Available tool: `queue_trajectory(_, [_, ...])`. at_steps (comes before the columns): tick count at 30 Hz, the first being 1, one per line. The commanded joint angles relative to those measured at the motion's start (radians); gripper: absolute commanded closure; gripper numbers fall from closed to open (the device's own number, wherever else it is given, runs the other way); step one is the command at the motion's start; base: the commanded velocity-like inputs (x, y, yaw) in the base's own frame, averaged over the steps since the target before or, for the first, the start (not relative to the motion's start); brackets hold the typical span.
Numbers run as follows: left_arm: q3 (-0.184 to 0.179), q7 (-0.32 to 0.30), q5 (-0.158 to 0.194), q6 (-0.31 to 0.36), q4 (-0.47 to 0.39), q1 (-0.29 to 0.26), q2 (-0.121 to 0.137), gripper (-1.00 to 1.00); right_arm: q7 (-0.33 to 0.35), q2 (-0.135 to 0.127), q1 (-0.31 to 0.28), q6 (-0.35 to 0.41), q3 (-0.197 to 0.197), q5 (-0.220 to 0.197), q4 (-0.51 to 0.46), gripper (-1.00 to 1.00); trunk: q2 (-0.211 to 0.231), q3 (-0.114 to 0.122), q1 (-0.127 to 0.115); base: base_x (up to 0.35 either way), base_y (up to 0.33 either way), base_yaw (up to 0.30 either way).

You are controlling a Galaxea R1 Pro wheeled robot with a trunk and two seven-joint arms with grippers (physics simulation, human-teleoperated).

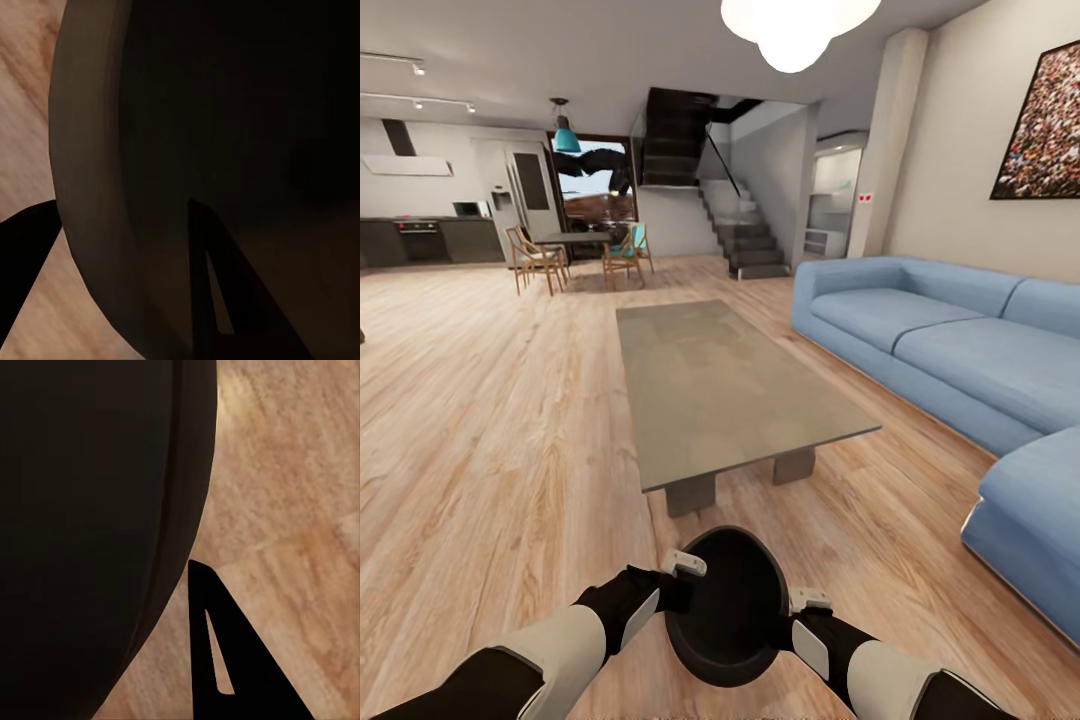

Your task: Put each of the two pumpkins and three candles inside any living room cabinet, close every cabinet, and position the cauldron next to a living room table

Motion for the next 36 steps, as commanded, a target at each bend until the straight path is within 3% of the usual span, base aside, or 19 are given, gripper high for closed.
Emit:
queue_trajectory(1, [-0.011,-0.002,0.019,0.006,-0.002,0.000,0.000,1.00,-0.004,0.000,0.000,0.006,0.002,-0.015,-0.024,1.00,-0.001,-0.002,0.000,0.000,0.000,0.000])
queue_trajectory(36, [-0.011,-0.003,0.020,0.006,-0.002,0.000,0.000,1.00,-0.004,0.000,0.000,0.006,0.003,-0.015,-0.023,1.00,-0.001,-0.058,0.000,0.000,0.000,0.000])
